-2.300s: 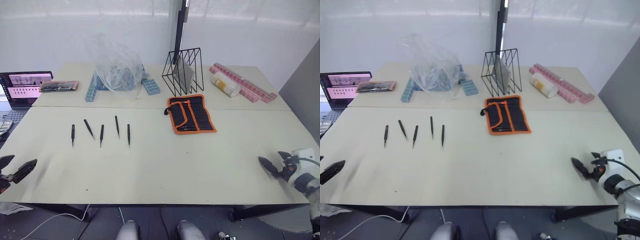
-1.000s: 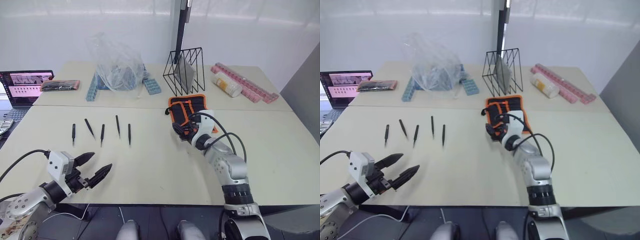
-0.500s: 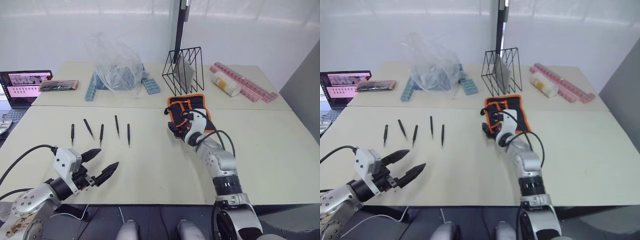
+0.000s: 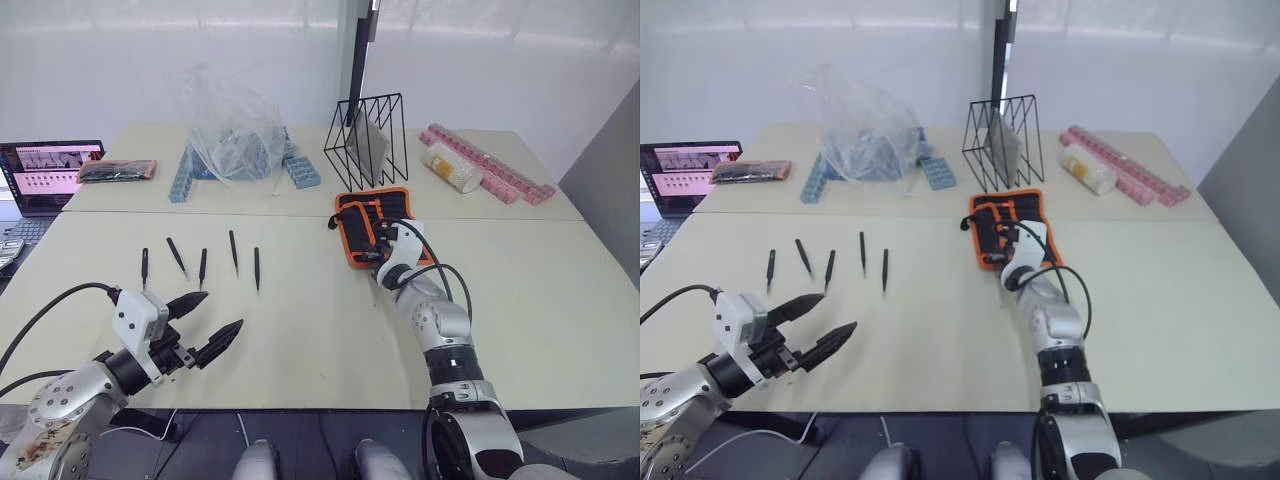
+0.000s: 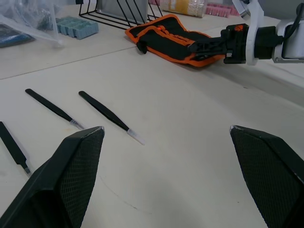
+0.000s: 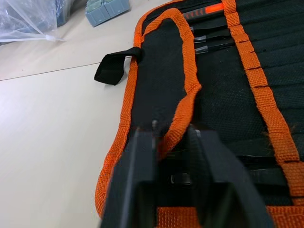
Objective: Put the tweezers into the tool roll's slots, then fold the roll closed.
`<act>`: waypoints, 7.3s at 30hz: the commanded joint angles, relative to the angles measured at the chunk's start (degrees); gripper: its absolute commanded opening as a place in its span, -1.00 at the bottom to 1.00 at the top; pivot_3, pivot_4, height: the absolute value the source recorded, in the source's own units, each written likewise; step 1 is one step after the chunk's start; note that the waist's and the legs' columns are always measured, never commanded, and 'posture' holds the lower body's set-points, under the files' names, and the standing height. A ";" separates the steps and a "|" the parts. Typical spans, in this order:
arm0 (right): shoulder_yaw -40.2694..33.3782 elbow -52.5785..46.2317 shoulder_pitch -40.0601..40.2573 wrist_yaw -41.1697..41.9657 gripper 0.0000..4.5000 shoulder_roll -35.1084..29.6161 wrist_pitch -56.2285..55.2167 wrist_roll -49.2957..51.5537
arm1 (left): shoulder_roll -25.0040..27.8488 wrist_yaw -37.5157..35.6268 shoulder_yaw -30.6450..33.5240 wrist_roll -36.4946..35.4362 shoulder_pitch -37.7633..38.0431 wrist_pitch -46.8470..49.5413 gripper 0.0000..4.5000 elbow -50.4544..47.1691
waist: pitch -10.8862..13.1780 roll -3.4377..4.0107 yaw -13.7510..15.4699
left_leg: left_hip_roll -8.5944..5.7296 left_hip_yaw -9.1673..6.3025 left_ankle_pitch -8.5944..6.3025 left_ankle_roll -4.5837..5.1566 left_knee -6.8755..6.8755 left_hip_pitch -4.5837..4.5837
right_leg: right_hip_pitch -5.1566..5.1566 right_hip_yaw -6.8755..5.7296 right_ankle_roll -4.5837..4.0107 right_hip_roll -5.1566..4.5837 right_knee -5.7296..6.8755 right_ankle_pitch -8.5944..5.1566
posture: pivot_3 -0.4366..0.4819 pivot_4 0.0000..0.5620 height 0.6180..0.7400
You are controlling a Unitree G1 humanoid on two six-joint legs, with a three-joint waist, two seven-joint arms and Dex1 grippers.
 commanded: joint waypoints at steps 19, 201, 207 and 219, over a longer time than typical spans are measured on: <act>6.94 -17.78 9.52 14.87 -0.99 -9.14 -2.92 -2.04 | 3.67 0.43 2.83 -6.25 -3.22 2.17 1.00 -2.90 | 0.02 0.03 0.15 | -0.01 0.00 0.00 0.00 0.00 -0.03 | -0.02 0.00 0.00 0.00 -0.04 0.00 | -0.05 -0.47 0.42; 29.25 -7.28 7.58 39.13 -1.00 -9.44 1.14 -7.53 | -3.34 -31.06 -38.13 34.49 -52.68 -29.40 -0.98 72.97 | -0.44 0.30 2.03 | 0.10 -0.49 0.07 0.04 0.31 0.27 | 0.47 -0.16 -0.01 0.41 0.32 -0.01 | -0.05 -0.47 0.42; 31.90 -14.34 11.90 44.53 -1.00 -13.80 3.84 -6.81 | -2.79 -30.63 -37.95 34.86 -52.22 -29.53 -0.98 72.83 | -0.98 0.49 1.90 | 0.10 -0.48 0.04 0.09 0.29 0.27 | 0.48 -0.15 0.00 0.42 0.27 -0.02 | -0.05 -0.47 0.42; 36.37 -25.27 16.99 51.30 -1.00 -22.09 5.05 -7.25 | -2.78 -29.72 -37.64 35.69 -52.38 -30.18 -0.98 74.08 | -1.47 0.50 1.86 | 0.12 -0.47 0.02 0.11 0.25 0.28 | 0.52 -0.11 -0.01 0.47 0.09 -0.04 | -0.05 -0.47 0.42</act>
